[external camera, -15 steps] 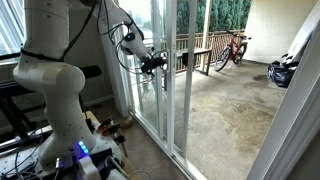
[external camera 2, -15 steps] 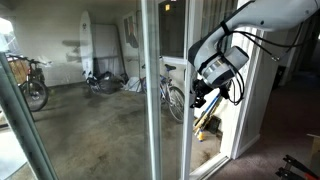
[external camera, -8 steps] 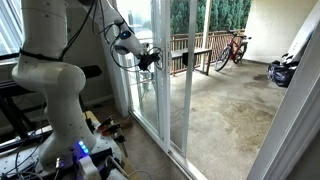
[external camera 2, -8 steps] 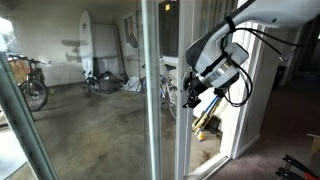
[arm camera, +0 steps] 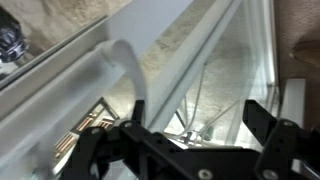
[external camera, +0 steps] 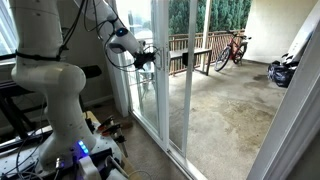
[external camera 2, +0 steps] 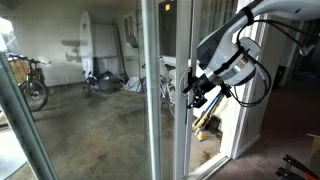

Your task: Open the door

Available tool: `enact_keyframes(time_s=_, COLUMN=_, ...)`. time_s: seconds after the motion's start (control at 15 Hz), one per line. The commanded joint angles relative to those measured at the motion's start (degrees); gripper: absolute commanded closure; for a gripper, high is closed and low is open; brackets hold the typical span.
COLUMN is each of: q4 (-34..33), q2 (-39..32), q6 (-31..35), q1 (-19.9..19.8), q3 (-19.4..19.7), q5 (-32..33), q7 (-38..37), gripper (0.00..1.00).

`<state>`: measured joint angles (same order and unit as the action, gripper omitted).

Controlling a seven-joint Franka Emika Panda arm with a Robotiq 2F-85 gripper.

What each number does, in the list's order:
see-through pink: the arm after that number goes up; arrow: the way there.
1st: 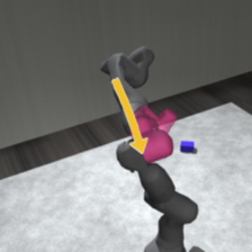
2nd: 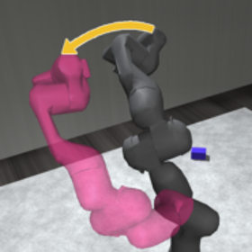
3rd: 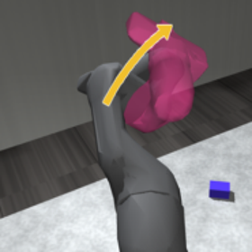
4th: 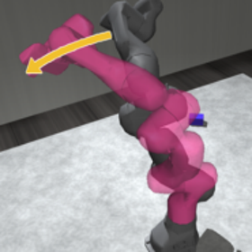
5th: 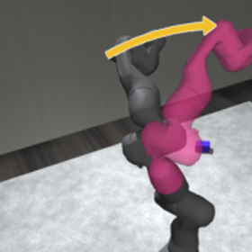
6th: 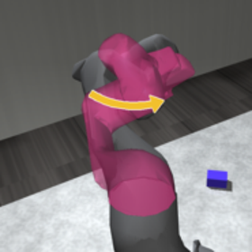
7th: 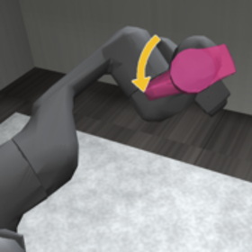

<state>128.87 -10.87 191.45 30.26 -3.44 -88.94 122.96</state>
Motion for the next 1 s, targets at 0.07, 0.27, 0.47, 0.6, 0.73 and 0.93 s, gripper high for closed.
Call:
enact_keyframes(time_s=0.07, q4=14.4, q2=7.5, q6=-10.6, q1=-1.1, q3=-3.4, q5=-2.0, q7=-1.7, gripper=0.0)
enact_keyframes(time_s=0.27, q4=19.3, q2=10.6, q6=-13.2, q1=-0.7, q3=-4.0, q5=-6.4, q7=0.0, gripper=0.0)
enact_keyframes(time_s=0.47, q4=19.1, q2=12.4, q6=-13.0, q1=-1.3, q3=-3.0, q5=-11.4, q7=0.8, gripper=0.0)
enact_keyframes(time_s=0.6, q4=17.7, q2=13.2, q6=-12.3, q1=-1.8, q3=-2.2, q5=-14.7, q7=1.0, gripper=0.0)
enact_keyframes(time_s=0.73, q4=17.3, q2=11.2, q6=-11.7, q1=-1.0, q3=-2.4, q5=-11.9, q7=-1.9, gripper=0.0)
enact_keyframes(time_s=0.93, q4=17.2, q2=12.0, q6=-11.7, q1=-1.2, q3=-2.0, q5=-12.4, q7=-1.8, gripper=0.0)
